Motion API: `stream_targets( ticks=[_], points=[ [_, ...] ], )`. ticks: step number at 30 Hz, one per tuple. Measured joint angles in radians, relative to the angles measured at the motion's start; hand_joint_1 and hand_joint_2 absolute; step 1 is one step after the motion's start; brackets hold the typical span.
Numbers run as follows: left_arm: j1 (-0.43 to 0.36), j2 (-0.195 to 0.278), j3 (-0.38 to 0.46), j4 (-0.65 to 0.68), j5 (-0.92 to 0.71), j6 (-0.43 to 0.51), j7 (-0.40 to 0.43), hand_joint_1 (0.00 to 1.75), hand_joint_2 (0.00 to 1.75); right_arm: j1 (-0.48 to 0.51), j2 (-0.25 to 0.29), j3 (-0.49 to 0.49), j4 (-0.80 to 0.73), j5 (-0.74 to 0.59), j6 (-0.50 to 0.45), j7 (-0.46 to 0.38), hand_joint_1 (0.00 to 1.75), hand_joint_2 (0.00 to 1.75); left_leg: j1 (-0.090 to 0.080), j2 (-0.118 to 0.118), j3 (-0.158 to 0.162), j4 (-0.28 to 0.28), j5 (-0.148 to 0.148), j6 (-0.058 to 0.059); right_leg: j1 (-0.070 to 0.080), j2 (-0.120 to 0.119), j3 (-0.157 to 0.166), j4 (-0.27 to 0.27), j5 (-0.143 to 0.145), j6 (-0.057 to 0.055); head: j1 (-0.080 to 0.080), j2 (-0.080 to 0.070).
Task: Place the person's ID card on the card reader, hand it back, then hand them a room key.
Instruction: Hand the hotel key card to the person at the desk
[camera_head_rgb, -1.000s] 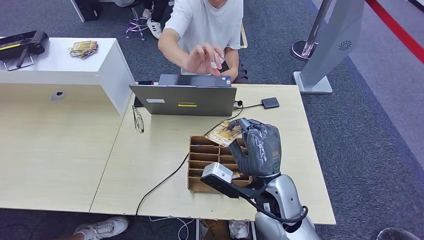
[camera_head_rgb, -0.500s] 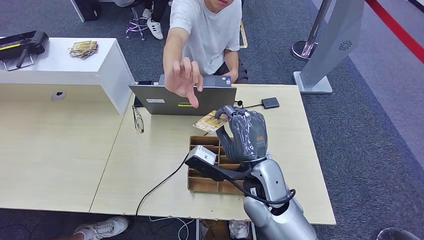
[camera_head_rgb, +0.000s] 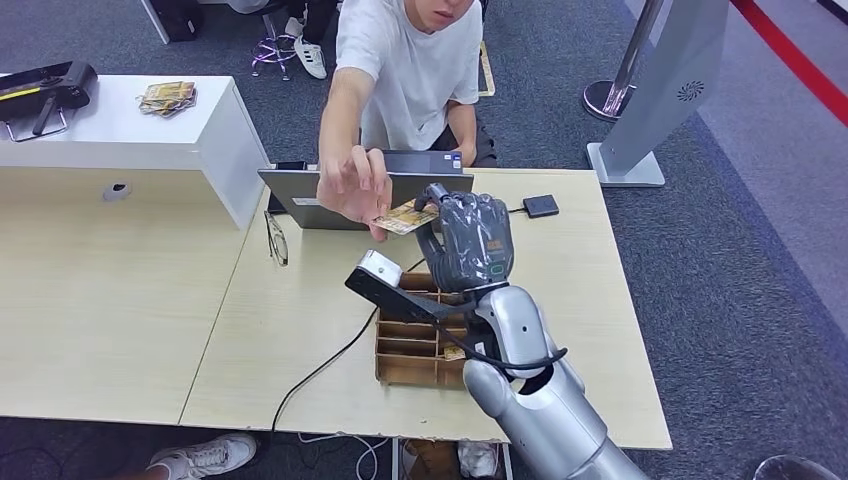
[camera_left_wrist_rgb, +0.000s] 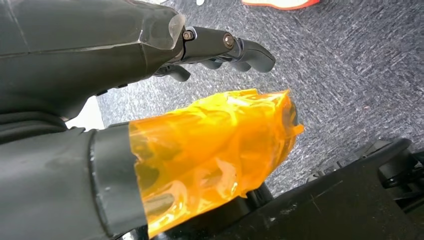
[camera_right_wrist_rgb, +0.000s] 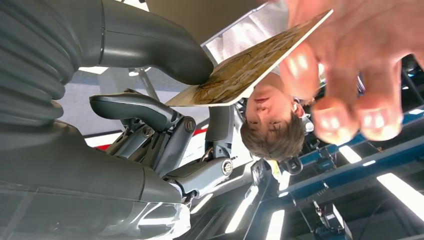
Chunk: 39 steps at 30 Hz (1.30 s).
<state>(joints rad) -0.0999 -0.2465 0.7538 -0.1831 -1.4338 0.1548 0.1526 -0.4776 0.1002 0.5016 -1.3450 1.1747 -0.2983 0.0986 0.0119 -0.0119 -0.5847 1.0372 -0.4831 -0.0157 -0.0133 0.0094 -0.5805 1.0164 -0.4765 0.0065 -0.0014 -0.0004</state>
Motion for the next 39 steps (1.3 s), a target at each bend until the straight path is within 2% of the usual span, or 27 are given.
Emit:
stream_targets(
  ticks=[6, 8, 10, 12, 27, 39],
  points=[
    [-0.002, 0.000, -0.009, 0.000, -0.001, -0.003, 0.000, 0.00, 0.00, -0.020, 0.014, 0.000, 0.031, 0.010, 0.004, 0.002, 1.75, 1.75, 0.000, 0.000, 0.000, 0.000, 0.000, 0.000, 0.000, 0.000, 0.000, 0.000, 0.000, 0.000, 0.000, 0.000],
    [-0.002, 0.000, -0.009, 0.000, -0.001, -0.004, 0.000, 0.00, 0.00, -0.022, 0.018, 0.000, 0.038, 0.013, 0.005, 0.003, 1.23, 1.75, 0.000, 0.000, 0.000, 0.000, 0.000, 0.000, 0.000, 0.000, 0.000, 0.000, 0.000, 0.000, 0.000, 0.000],
    [-0.002, 0.000, -0.009, 0.000, -0.001, -0.005, 0.000, 0.00, 0.00, -0.023, 0.021, 0.000, 0.043, 0.017, 0.006, 0.003, 0.36, 1.75, 0.000, 0.000, 0.000, 0.000, 0.000, 0.000, 0.000, 0.000, 0.000, 0.000, 0.000, 0.000, 0.000, 0.000],
    [-0.003, 0.000, -0.009, 0.000, 0.000, -0.005, 0.000, 0.00, 0.00, -0.024, 0.023, 0.000, 0.047, 0.024, 0.006, 0.005, 0.00, 1.75, 0.000, 0.000, 0.000, 0.000, 0.000, 0.000, 0.000, 0.000, 0.000, 0.000, 0.000, 0.000, 0.000, 0.000],
    [-0.002, 0.000, -0.009, 0.000, 0.017, 0.002, -0.011, 0.00, 0.00, -0.020, 0.024, 0.005, 0.029, 0.053, 0.003, 0.003, 0.00, 1.75, 0.000, 0.000, 0.000, 0.000, 0.000, 0.000, 0.000, 0.000, 0.000, 0.000, 0.000, 0.000, 0.000, 0.000],
    [-0.002, 0.000, -0.008, 0.000, 0.038, 0.013, -0.019, 0.00, 0.00, 0.029, 0.013, 0.026, -0.033, -0.050, 0.017, -0.085, 0.00, 1.75, 0.000, 0.000, 0.000, 0.000, 0.000, 0.000, 0.000, 0.000, -0.001, 0.000, 0.000, 0.000, 0.000, 0.000]
  ],
)
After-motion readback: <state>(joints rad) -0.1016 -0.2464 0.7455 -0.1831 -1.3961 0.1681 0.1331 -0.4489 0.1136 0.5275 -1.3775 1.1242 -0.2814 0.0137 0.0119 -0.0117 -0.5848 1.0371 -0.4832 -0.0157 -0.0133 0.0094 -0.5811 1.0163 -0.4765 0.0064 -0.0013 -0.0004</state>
